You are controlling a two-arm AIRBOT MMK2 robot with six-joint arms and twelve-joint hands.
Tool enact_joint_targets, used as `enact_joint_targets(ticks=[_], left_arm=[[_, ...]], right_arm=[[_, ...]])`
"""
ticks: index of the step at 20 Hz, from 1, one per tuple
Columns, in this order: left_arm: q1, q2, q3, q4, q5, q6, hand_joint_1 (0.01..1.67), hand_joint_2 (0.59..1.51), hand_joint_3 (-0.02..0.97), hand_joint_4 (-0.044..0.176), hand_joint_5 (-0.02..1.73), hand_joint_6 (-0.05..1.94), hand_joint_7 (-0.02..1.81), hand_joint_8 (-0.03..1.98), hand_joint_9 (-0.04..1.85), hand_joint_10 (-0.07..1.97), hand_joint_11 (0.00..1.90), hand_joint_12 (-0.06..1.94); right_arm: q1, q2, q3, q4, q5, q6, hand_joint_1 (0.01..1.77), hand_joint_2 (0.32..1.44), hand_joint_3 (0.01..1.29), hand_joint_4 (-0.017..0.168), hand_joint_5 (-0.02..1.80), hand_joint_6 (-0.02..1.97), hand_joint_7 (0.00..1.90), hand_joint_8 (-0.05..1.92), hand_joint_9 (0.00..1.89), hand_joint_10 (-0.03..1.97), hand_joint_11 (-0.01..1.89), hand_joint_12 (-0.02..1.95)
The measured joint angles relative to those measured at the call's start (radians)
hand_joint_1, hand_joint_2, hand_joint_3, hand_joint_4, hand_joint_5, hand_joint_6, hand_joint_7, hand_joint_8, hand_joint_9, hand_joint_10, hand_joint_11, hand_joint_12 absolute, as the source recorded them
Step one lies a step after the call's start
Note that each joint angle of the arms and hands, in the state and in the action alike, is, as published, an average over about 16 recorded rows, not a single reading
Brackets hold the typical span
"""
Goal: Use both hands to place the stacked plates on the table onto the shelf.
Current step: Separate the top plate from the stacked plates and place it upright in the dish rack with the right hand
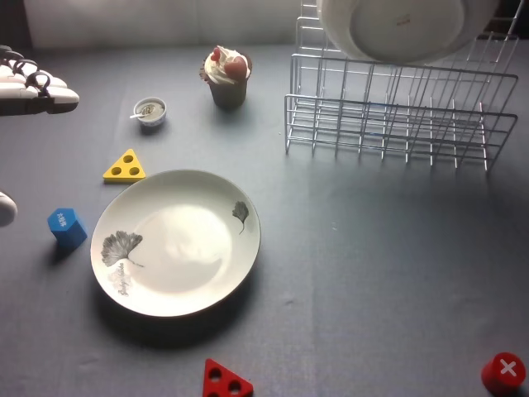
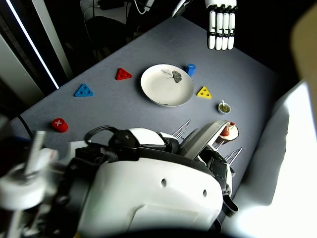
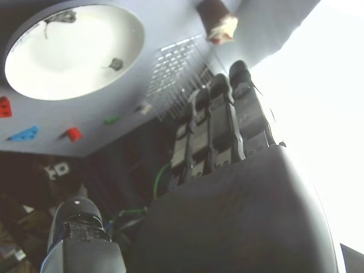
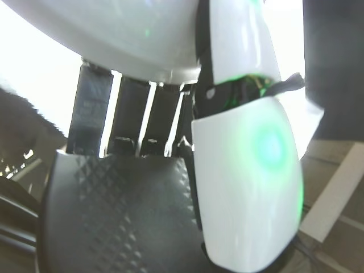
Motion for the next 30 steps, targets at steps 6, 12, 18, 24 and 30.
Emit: enact_joint_targets(ticks=[6,12,18,24,30], left_arm=[[0.000,0.000,0.000,0.000,0.000,0.000,0.03,0.923,-0.001,0.000,0.11,0.00,0.12,0.00,0.12,0.01,0.14,0.02],[0.000,-0.001,0.000,0.001,0.000,0.000,0.03,0.922,-0.001,0.000,0.11,0.00,0.13,0.00,0.12,0.01,0.14,0.02],[0.000,-0.004,0.001,0.003,0.000,0.000,0.03,0.921,-0.001,0.000,0.11,0.00,0.13,0.00,0.12,0.01,0.15,0.02],[0.000,-0.006,0.002,0.008,0.000,0.000,0.03,0.921,-0.002,0.000,0.11,0.00,0.13,0.00,0.12,0.01,0.15,0.02],[0.000,-0.007,0.006,0.027,-0.014,0.000,0.03,0.922,-0.002,0.000,0.12,0.01,0.13,0.00,0.12,0.01,0.15,0.02]], right_arm=[[-0.038,-0.031,0.036,0.014,-0.003,0.003,1.49,0.91,0.01,-0.009,0.98,0.80,1.14,0.47,1.18,0.58,1.06,1.22],[-0.074,-0.060,0.071,0.039,-0.008,0.005,1.49,0.92,0.01,-0.009,0.97,0.80,1.12,0.48,1.17,0.59,1.06,1.23],[-0.107,-0.088,0.103,0.069,-0.015,0.009,1.42,0.94,0.01,-0.008,0.94,0.68,1.07,0.33,1.14,0.42,1.07,0.96],[-0.130,-0.106,0.122,0.093,-0.023,0.016,1.28,0.96,0.01,-0.006,0.88,0.39,0.93,0.15,1.03,0.20,1.07,0.57],[-0.129,-0.104,0.125,0.108,-0.035,0.023,1.13,0.96,0.01,-0.003,0.80,0.09,0.77,-0.01,0.87,0.00,1.01,0.18]])
